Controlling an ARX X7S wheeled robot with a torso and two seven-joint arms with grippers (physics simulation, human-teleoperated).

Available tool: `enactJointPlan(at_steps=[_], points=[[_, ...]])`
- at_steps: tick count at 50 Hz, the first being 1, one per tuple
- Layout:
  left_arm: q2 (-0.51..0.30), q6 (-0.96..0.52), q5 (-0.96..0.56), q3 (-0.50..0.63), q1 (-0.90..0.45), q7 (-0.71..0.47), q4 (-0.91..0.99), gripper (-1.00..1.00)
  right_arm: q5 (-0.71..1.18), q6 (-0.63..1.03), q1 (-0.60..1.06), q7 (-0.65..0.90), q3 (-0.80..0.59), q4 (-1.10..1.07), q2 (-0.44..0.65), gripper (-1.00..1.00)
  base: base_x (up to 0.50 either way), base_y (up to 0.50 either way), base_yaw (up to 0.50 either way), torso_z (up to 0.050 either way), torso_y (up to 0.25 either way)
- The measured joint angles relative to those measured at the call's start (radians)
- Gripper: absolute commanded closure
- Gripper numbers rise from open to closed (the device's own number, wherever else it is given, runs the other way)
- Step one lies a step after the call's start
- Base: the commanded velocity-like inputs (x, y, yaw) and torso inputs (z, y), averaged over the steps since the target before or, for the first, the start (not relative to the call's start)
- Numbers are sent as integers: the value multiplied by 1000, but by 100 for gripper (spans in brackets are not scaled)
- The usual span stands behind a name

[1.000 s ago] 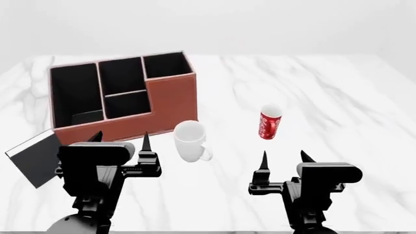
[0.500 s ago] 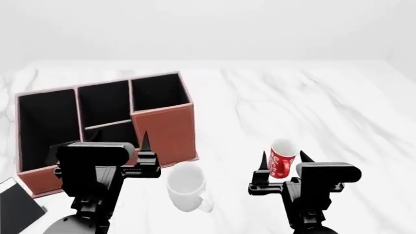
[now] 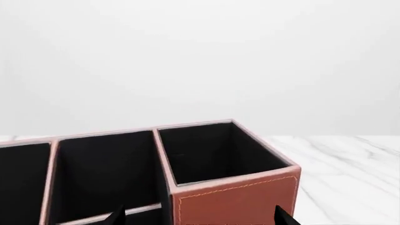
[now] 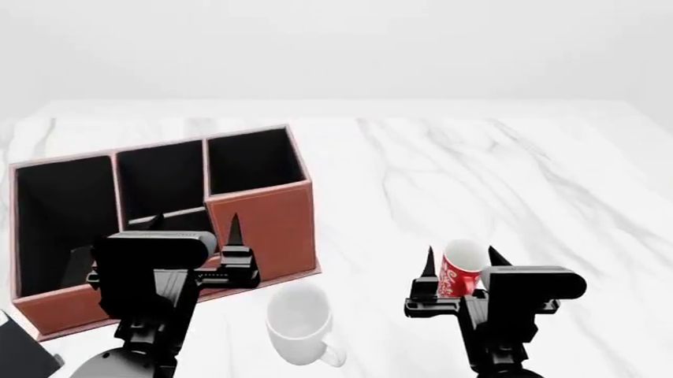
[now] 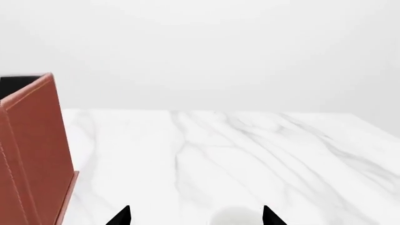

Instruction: Pick up the red mug and place it to the right of the caddy.

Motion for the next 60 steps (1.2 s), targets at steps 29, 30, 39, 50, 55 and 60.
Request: enactJointPlan(at_steps=[29,30,39,50,55,60], points=[[-9,22,-11,6,4,-8,-32,-100,-7,-165,-119,5,33,156,33,-100,0,0,0,0,0],[-10,23,-12,6,4,-8,-33,-100,-6,-166,-117,4,33,162,33,-100,0,0,0,0,0],[-13,32,-15,6,6,-10,-44,-100,0,-167,-98,-2,25,221,33,-100,0,0,0,0,0],[-18,37,-20,6,8,-13,-51,-100,5,-166,-85,-3,17,256,34,-100,0,0,0,0,0],[-19,42,-22,7,9,-14,-55,-100,9,-163,-68,-4,16,279,34,-100,0,0,0,0,0],[-20,46,-24,8,10,-15,-60,-100,13,-157,-40,-6,14,315,33,-100,0,0,0,0,0]])
